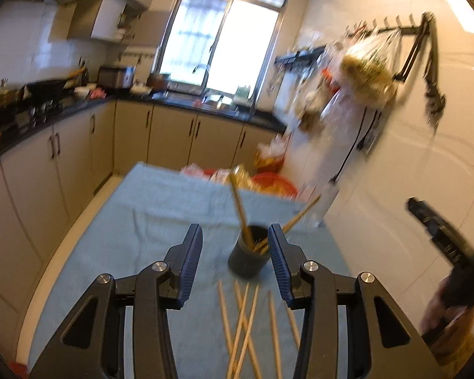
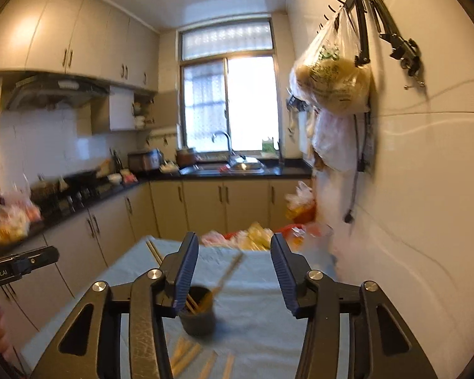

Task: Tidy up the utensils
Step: 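Open both tools to release the chopsticks and withdraw from the holder, then close the left tool on a chopstick while the right tool grasps another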

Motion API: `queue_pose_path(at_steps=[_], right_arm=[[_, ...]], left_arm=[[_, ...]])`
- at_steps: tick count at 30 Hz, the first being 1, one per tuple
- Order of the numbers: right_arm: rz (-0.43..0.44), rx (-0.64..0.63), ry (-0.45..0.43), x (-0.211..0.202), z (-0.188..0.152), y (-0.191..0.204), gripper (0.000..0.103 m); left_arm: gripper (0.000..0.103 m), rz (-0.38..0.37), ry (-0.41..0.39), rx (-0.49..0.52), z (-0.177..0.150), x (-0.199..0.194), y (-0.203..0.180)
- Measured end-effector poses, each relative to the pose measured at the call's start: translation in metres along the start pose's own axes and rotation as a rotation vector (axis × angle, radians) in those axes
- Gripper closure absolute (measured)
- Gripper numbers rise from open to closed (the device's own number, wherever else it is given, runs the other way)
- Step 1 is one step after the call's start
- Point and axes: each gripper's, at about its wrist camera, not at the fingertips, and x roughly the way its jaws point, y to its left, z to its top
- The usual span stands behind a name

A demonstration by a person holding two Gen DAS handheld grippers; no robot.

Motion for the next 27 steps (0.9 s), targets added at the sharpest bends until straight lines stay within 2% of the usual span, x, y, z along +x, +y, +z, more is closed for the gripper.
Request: queue_pose_path(at_steps=[4,8,10,12,14,16,21,27], right_arm=[[-0.059,-0.053,0.138,0.005,-0.025,-0.023,0.038],[-0.115,-0.107,0.314,0.022,-0.071,-0.040,0.037],[-0.078,-0.071,0.385,0.033,-0.096,-0.047,0.037],[-0.010,0.004,0.462,0.048,-0.121,-0.052,0.037],[0.045,0.060,0.510,0.062,-0.138,-0.053,0.042],[0.093,0.103,0.555,0.079,-0.154,-0.049,0.045],[0.143,0.116,0.628,0.118,-0.178,-0.033,0.049],[0.152,0.098,0.691,0.155,-0.193,-0.017,0.054]], left_arm=[[0.062,0.023,0.084,0.024,-0.029,0.017,0.005],[0.062,0.022,0.186,0.019,-0.055,0.049,0.012],[0.062,0.017,0.242,0.017,-0.067,0.067,0.014],[0.064,0.003,0.334,0.019,-0.080,0.095,0.016],[0.074,-0.011,0.401,0.009,-0.091,0.118,0.018],[0.074,-0.009,0.441,-0.007,-0.098,0.137,0.021],[0.074,0.027,0.488,0.000,-0.101,0.178,0.019],[0.074,0.057,0.538,0.018,-0.100,0.221,0.018]])
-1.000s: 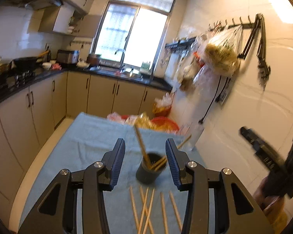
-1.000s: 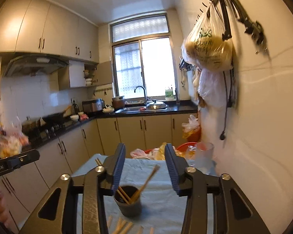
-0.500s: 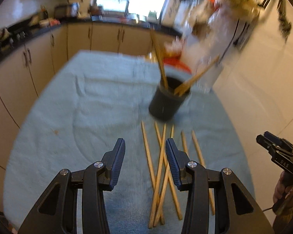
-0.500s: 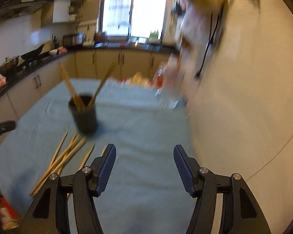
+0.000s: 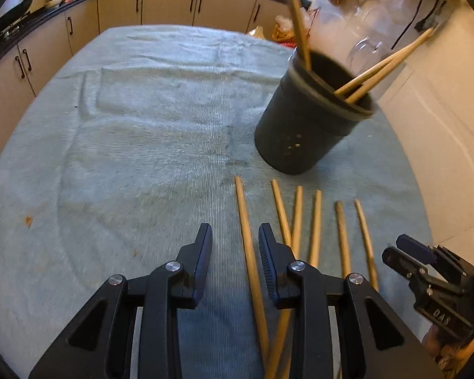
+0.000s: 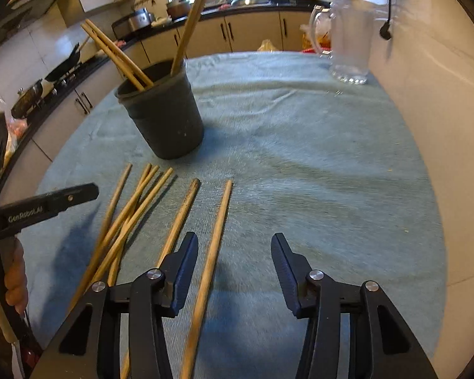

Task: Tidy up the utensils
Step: 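Close the left tool on a chopstick while the right tool grasps another, then lift both held chopsticks upright and carry them toward the black holder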

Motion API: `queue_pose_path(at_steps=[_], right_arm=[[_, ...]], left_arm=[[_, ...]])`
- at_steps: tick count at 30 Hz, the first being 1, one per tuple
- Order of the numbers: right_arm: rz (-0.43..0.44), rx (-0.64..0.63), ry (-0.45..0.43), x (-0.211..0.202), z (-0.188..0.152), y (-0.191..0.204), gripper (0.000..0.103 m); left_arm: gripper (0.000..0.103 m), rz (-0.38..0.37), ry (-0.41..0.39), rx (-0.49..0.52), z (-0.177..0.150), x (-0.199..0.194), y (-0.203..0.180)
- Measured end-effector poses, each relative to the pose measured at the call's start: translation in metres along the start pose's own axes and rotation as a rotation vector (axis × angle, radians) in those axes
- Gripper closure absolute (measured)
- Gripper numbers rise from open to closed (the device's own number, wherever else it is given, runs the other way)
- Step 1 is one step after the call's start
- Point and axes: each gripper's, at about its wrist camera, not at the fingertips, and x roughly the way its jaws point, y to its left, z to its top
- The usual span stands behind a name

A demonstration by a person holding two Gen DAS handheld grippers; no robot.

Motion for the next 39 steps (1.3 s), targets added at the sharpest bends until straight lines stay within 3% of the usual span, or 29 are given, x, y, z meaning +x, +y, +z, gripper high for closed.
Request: queue_pose_path(at_steps=[9,10,11,13,14,23,31,36,39], right_arm=[[-0.064,-0.045,0.038,0.031,0.017,0.015,0.063],[-0.072,-0.047,0.038,0.033,0.019,0.018,0.067],[-0.088,-0.052,0.035,0.034,0.021,0.019,0.075],[-0.115,-0.064,0.034,0.036,0.022,0.022,0.091],[-0.109,-0.061,0.040,0.035,0.022,0.020,0.093],[-0.125,-0.046,0.082,0.019,0.007,-0.007,0.095],[-0.138,-0.046,0.184,0.024,0.018,-0.009,0.095],[-0.172,-0.077,0.242,0.035,0.033,0.000,0.095],[-0.162,-0.059,0.224,0.036,0.035,-0.002,0.096]], left_arm=[[0.074,0.018,0.007,0.022,0.015,0.021,-0.004],[0.082,0.033,0.001,0.045,0.014,0.021,-0.006],[0.097,0.066,-0.005,0.077,0.013,0.021,-0.010],[0.097,0.074,-0.001,0.117,0.009,0.020,-0.012],[0.097,0.074,0.003,0.120,0.008,0.019,-0.010],[0.096,0.094,0.025,0.165,-0.005,0.002,0.018],[0.096,0.129,0.082,0.179,0.006,0.010,0.011],[0.096,0.115,0.052,0.142,0.006,0.009,0.011],[0.096,0.099,0.017,0.120,0.002,0.007,0.012]])
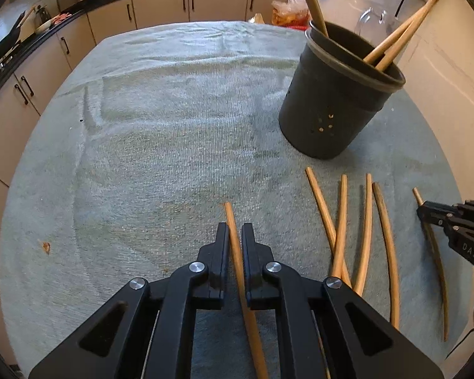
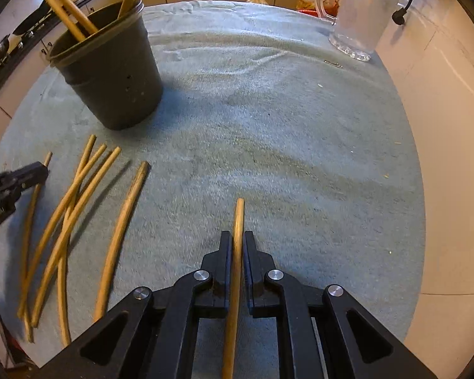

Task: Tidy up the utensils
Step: 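Lift both held chopsticks upright and carry them toward the black holder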

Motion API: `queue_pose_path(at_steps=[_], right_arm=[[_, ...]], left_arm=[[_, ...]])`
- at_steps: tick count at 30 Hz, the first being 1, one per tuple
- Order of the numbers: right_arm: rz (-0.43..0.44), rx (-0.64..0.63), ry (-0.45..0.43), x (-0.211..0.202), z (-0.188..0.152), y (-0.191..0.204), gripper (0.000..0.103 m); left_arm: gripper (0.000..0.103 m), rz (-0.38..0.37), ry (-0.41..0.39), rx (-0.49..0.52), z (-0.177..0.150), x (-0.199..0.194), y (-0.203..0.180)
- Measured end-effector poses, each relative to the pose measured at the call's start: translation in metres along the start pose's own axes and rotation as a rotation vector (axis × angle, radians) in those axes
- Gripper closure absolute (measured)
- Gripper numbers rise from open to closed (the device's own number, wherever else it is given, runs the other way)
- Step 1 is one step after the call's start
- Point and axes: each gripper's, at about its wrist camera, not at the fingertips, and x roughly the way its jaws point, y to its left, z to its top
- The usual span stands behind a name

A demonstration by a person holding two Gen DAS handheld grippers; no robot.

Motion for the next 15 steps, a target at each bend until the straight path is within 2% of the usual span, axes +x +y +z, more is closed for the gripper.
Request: queue_pose_path(at_steps=[4,9,15], right_arm=[[0.064,0.029,-0.064,-0.008,-0.010,-0.001,0.097],[0.139,0.073,-0.242,-0.052,-0.020,-0.007,0.097],[0.159,0.098,-0.490,-0.119,-0.042,-0.009,0.097]], left_arm=[[0.098,-0.050,-0.029,-0.065,-0.001,-0.011,0.011],[0.098,-0.039,-0.206,-0.058,-0.001,-0.072,0.012],[0.098,-0.003,-0.408,-0.052,-0.019,-0.152,0.007]])
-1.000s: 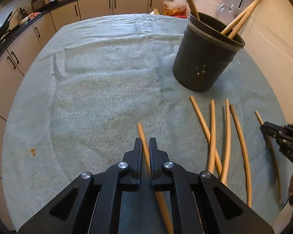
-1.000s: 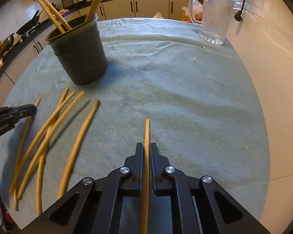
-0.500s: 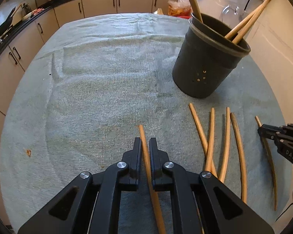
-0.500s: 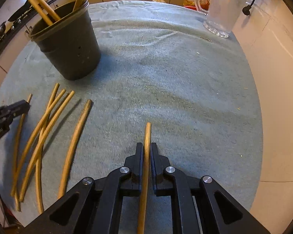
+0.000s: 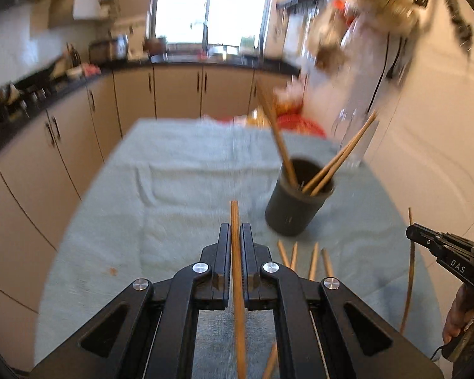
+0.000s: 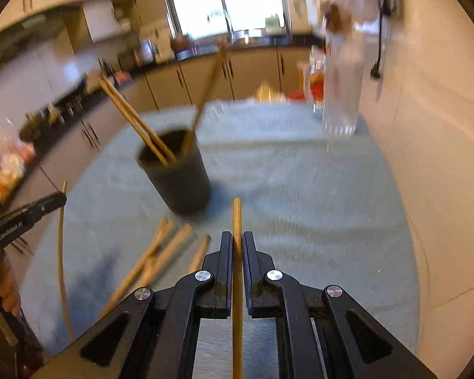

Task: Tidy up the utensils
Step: 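Lift both held chopsticks upright and carry them toward the black holder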

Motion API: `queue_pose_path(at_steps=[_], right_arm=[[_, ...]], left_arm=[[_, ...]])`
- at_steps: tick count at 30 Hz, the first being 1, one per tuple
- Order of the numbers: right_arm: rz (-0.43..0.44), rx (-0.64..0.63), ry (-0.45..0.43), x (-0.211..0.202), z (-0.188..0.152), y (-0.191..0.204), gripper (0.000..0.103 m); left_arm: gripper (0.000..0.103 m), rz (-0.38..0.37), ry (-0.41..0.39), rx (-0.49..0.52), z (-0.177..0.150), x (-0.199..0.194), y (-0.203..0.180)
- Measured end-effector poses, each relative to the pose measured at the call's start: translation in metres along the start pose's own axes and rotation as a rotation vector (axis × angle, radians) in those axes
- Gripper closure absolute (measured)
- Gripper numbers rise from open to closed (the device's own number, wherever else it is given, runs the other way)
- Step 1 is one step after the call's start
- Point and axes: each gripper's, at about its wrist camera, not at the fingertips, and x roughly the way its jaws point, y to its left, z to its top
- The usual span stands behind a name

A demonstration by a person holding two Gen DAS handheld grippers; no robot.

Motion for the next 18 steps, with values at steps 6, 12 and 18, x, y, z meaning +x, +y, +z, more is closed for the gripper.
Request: queue_pose_path(at_steps=[6,12,18], right_arm=[[-0.016,0.068,-0.201,-0.055,-0.018,0.002,0.097],[-0.055,0.132,-0.293,-0.086,-0.035,0.002,0.096],[-0.076,0.120,-0.353,-0.117,-0.046,0.016,0.096]], left_arm=[[0.098,0.051,-0.138,-0.015,-0.005,-0.059,-0.006],[0.098,0.061,-0.149,-0.101,-0.016,-0.080,-0.003],[0.098,0.063,-0.144,-0.121,-0.022,-0.095,-0.005]])
